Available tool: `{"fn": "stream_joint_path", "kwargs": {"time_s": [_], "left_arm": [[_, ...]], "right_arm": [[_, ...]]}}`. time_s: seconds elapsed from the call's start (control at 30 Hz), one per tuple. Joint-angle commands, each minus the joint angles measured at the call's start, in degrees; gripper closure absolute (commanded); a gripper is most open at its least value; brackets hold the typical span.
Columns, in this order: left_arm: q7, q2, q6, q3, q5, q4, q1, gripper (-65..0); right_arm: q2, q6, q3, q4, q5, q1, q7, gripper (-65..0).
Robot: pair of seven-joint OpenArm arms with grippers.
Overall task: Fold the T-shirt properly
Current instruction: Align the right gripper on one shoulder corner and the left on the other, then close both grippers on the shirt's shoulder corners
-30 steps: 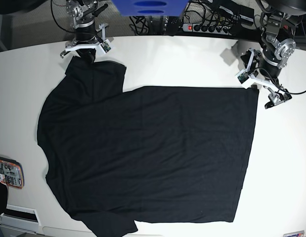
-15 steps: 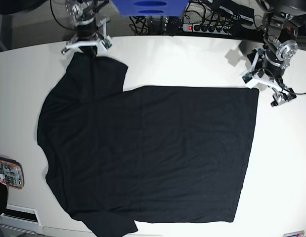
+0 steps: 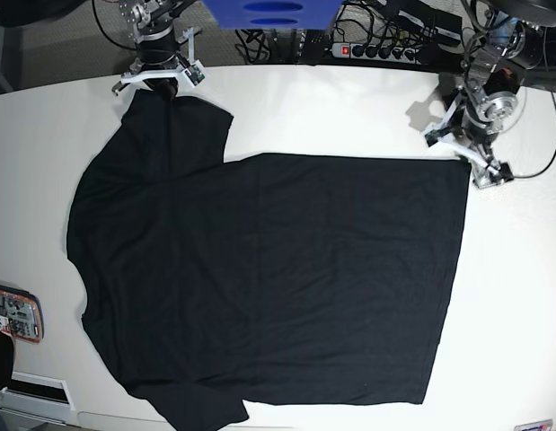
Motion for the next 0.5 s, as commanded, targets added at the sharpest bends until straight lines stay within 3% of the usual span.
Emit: {"fn": "stream_joint_path", "kwargs": {"time_s": [0.0, 0.2, 0.27, 0.37, 0.47], "left_arm": [[-0.84, -0.57, 0.93, 0.06, 0.69, 1.49, -0.71, -65.0], [-0.84, -0.57, 0.85, 0.14, 1.75, 1.49, -0.62, -63.0], [-0.75, -0.57, 0.85, 0.06, 2.01, 1.49, -0.35, -54.2], [-0.75, -0.48, 0.85, -0.03, 1.84, 1.49, -0.62, -33.4], [-0.75, -0.48, 1.11, -0.03, 1.66, 1.4, -0.35, -17.3]], "right_arm": [[0.24, -0.03, -0.08, 1.48, 0.04, -0.75, 0.39, 0.0], [0.06, -0.03, -0.08, 2.27, 0.04, -0.75, 0.39, 0.0], [0.06, -0.03, -0.08, 2.27, 0.04, -0.75, 0.39, 0.0], [0.06, -0.03, -0.08, 2.36, 0.04, -0.75, 0.39, 0.0], [0.06, -0.03, -0.08, 2.36, 0.04, -0.75, 0.39, 0.0]]}}
